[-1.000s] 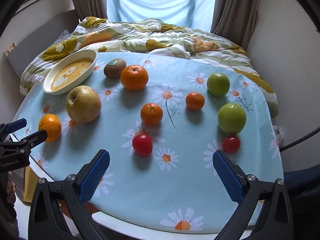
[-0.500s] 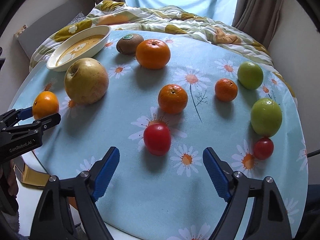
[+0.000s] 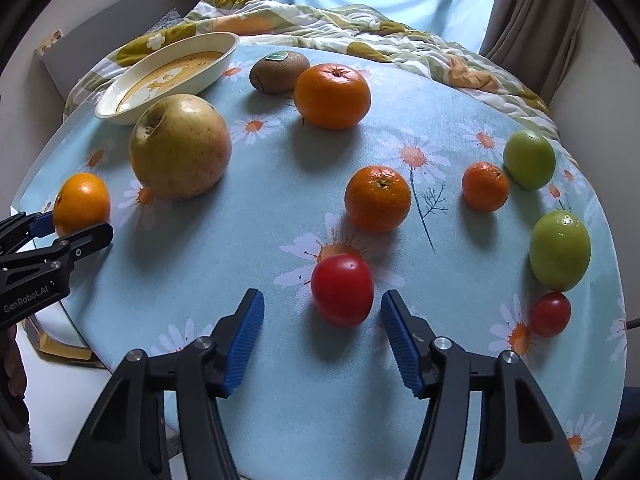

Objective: Organize fruits
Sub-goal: 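Grasp the large orange with the left gripper while the right gripper grasps the red tomato, then carry the orange into the duck bowl and open the left gripper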

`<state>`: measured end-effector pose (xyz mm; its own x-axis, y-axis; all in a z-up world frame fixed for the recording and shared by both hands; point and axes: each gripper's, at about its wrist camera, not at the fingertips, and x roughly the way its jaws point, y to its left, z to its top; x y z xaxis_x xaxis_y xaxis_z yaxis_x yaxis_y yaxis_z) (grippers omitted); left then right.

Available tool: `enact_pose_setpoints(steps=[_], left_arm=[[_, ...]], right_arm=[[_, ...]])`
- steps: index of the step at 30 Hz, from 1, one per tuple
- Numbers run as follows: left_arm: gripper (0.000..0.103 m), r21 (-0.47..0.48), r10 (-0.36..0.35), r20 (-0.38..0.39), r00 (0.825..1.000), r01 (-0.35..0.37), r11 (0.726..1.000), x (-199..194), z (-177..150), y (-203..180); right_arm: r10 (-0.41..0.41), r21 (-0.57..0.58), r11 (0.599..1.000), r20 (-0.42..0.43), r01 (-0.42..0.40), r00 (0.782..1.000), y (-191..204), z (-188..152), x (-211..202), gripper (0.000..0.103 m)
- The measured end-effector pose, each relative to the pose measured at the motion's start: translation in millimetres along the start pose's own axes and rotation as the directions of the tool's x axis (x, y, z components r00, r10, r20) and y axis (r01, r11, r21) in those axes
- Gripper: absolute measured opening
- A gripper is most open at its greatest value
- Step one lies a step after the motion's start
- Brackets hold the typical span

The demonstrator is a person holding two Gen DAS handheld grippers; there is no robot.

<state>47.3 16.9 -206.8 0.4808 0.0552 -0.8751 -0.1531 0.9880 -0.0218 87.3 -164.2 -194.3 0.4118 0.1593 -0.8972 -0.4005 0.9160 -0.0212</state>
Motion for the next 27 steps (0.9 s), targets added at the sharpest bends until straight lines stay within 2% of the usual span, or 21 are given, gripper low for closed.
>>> enact_pose_setpoints(steps=[6,8,10,19,27], left_arm=[[0.066,-0.013,-0.01,0.006,1.0,0.01,1.0,-1.9,-4.3,2.5],[0.066,-0.013,-0.008,0.005,1.0,0.008,1.0,-2.3,-4.7,3.5],[0.066,-0.015,-0.006,0.004,1.0,0.006,1.0,-3.4,-5.5,4.8],[0.065,-0.043,0.008,0.041,0.999,-0.006,0.999,-24.9,-0.2,9.5],[0.065,-0.067,0.006,0.114,0.994,0.001,0.998,-60.0,27.1,15.6]], right_arm=[[-0.011,0.004,1.0,0.014,0.011,1.0,-1.0,5.5,0.7,0.04],[-0.009,0.006,1.0,0.017,0.009,1.0,-2.9,6.5,0.7,0.031],[-0.011,0.007,1.0,0.017,0.011,1.0,-3.6,7.9,0.2,0.028],[0.018,-0.022,1.0,0.056,-0.017,0.998,1.8,18.1,-21.7,0.028],[0.051,-0.063,0.997,0.107,-0.045,0.993,7.7,46.8,-51.9,0.028]])
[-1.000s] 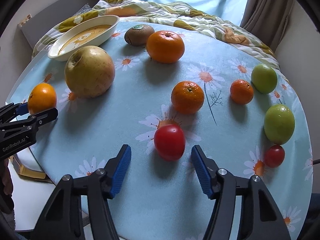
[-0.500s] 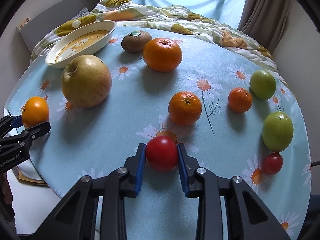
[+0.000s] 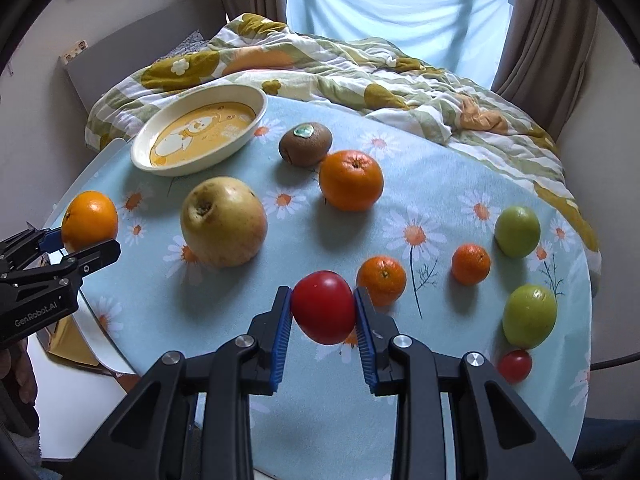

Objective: Organize fruits
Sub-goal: 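Carry the orange into the duck bowl and open the left gripper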

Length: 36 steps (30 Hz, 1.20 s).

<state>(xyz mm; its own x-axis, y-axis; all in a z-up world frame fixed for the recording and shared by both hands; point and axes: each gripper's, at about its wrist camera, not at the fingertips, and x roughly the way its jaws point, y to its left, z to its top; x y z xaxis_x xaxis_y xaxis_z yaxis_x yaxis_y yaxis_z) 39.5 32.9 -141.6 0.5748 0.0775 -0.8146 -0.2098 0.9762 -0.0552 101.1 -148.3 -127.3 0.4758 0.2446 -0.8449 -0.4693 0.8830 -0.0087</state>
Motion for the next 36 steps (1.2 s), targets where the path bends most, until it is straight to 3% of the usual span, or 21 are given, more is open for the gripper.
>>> enact_pose_setpoints(steps=[5,13,25,36], left_arm=[[0.065,0.009,-0.003,0.05,0.999,0.002,1.0,-6.5,31.6,9.4],[0.065,0.061,-0.041,0.065,0.997,0.038,0.997,11.5,89.2,38.5],[0.065,0.185,-0.127,-0.001,0.992,0.125,0.975,90.4,167.5,63.2],[0.065,0.288,-0.171,-0.099,0.98,0.193,0.938,160.6,188.1,56.5]], right_arm=[[0.013,-0.012,1.0,0.038,-0.013,0.999,8.0,29.2,-8.3,0.028],[0.014,0.032,0.999,0.065,-0.016,0.998,28.7,78.5,-0.8,0.028],[-0.043,0.155,0.987,0.047,0.035,0.998,46.8,139.1,43.4,0.028],[-0.103,0.262,0.96,-0.008,0.102,0.995,45.4,156.7,70.1,0.028]])
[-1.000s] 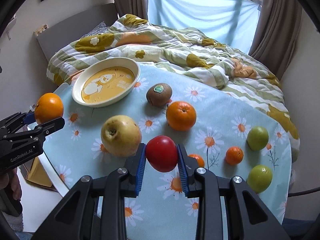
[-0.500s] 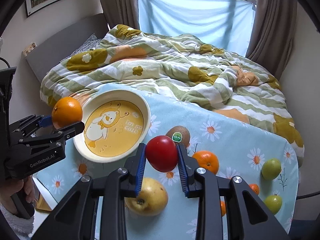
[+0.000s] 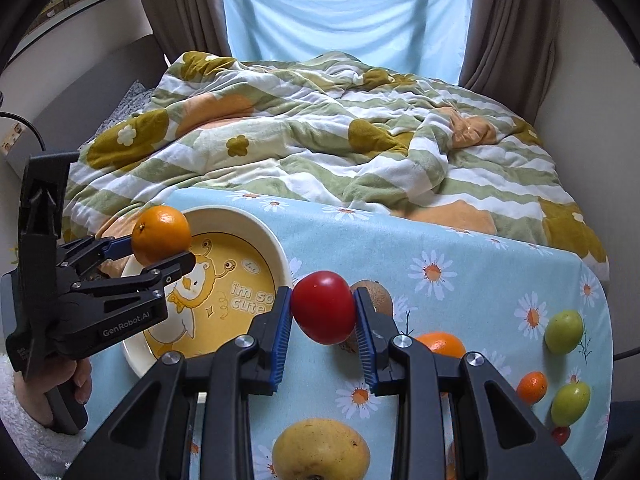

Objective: Organize fruits
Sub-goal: 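Carry the orange into the duck bowl and open the left gripper, then lower the red tomato into the bowl beside the orange and open the right gripper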

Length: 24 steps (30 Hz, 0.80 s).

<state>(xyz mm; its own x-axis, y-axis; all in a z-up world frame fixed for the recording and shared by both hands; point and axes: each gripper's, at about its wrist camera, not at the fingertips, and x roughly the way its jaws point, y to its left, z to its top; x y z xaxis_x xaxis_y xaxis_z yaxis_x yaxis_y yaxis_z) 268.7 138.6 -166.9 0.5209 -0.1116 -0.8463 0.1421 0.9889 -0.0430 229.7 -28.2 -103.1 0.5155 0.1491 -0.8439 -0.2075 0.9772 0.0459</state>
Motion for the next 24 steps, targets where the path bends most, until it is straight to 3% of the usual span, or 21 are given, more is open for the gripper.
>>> enact_pose_setpoints(steps=[7,9,10,12,16,24], left_arm=[[0.067,0.036,-0.011,-0.02,1.0,0.012,0.999,19.9,3.6,4.8],[0.086,0.035,-0.022,-0.013,1.0,0.022,0.999,20.0,5.2,5.0],[0.103,0.036,-0.018,0.0,1.0,0.018,0.999,17.8,6.2,5.1],[0.103,0.049,-0.008,0.039,0.999,0.006,0.999,10.2,7.3,4.2],[0.103,0.057,-0.009,0.039,0.999,0.007,0.998,3.3,9.3,3.1],[0.103,-0.044,0.021,0.048,0.999,-0.019,0.999,-23.4,-2.4,17.4]], right_arm=[[-0.03,0.052,0.998,-0.015,0.03,0.999,0.5,1.8,9.2,0.028],[-0.034,0.063,0.997,-0.016,0.035,0.999,1.0,2.6,9.9,0.028],[-0.035,0.068,0.997,-0.017,0.036,0.999,1.1,2.7,10.2,0.028],[-0.033,0.074,0.997,-0.015,0.034,0.999,1.5,4.1,10.1,0.028],[-0.025,0.067,0.997,-0.013,0.026,1.0,2.6,6.0,10.5,0.028],[0.036,-0.006,0.999,-0.015,-0.037,0.999,11.3,15.9,18.8,0.028]])
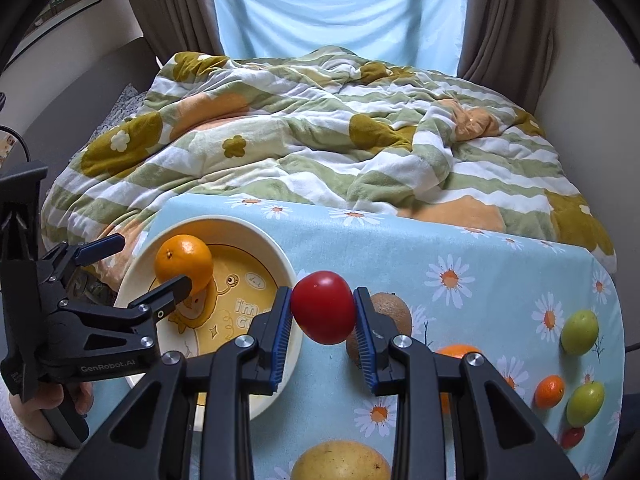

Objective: Organize fruits
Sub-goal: 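Lower the red tomato into the bowl beside the orange and open the right gripper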

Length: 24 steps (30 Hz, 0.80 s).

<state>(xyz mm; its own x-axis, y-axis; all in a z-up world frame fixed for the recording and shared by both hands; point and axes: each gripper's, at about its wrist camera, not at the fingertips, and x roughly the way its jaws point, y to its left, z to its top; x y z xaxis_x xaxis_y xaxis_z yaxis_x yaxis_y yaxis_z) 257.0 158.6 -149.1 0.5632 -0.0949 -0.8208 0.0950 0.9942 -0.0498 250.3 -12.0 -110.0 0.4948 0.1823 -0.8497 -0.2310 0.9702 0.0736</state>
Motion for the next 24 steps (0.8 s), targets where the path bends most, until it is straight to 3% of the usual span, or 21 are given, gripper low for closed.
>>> enact_pose_setpoints(steps=[14,24], left_arm=[[0.103,-0.117,0.108,-0.029,0.994,-0.111,0.987,-30.7,-38.9,15.8],[0.103,-0.148,0.13,-0.032,0.991,-0.134,0.98,-36.6,-54.3,14.2]], right_arm=[[0.173,-0.217,0.959,-0.056,-0.182,0.983,34.7,18.7,41.7,0.028],[0.187,-0.291,0.933,-0.113,-0.212,0.976,45.8,18.9,74.3,0.028]])
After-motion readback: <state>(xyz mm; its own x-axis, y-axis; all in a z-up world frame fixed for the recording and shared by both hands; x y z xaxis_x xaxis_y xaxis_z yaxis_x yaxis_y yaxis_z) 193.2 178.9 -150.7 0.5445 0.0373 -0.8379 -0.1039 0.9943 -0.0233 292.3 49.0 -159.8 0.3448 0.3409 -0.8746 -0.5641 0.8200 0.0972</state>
